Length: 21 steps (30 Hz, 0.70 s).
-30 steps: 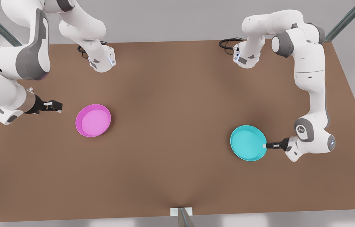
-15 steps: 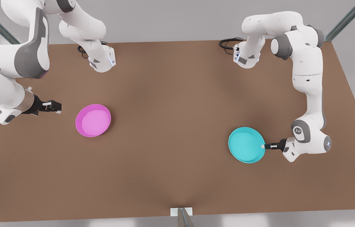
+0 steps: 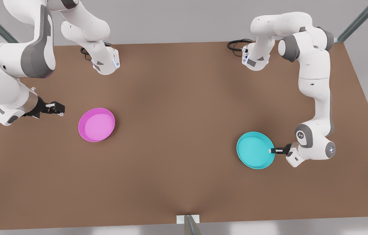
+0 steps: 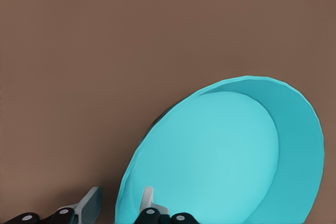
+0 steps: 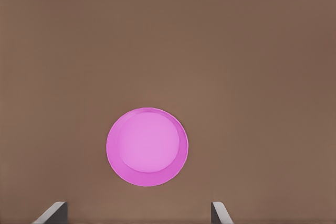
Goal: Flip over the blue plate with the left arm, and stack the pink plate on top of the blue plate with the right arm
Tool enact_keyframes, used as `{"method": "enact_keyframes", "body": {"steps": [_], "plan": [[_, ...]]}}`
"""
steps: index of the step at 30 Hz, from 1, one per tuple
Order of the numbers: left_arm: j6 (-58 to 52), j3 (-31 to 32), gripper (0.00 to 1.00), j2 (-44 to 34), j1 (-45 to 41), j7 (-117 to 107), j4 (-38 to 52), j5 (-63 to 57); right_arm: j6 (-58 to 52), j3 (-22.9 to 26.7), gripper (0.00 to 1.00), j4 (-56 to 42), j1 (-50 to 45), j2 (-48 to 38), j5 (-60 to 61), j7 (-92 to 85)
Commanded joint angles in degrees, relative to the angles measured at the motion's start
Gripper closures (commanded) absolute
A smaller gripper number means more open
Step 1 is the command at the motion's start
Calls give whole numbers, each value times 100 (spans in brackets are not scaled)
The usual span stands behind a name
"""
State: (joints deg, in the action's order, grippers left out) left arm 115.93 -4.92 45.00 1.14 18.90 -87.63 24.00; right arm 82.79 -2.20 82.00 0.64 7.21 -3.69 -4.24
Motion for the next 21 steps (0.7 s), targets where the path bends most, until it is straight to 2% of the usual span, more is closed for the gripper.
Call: {"method": "enact_keyframes", "body": {"steps": [1,3,4,8,13,21], "plan": [[0,0,53,-9,0,0,0,-36,0,0,0,0,-3,0,0,2],[9,0,53,0,0,9,-26,245,0,9,0,0,6,-9,0,-15],[26,9,58,0,0,26,-44,254,0,0,0,0,6,-9,0,-15],[26,9,63,18,0,53,-53,360,-255,-9,0,-149,-38,87,44,64],[26,9,63,35,0,53,-61,360,-694,-18,0,-246,-38,193,0,90],[26,9,64,70,0,53,-61,368,-246,-70,0,-536,-64,474,62,81]]}}
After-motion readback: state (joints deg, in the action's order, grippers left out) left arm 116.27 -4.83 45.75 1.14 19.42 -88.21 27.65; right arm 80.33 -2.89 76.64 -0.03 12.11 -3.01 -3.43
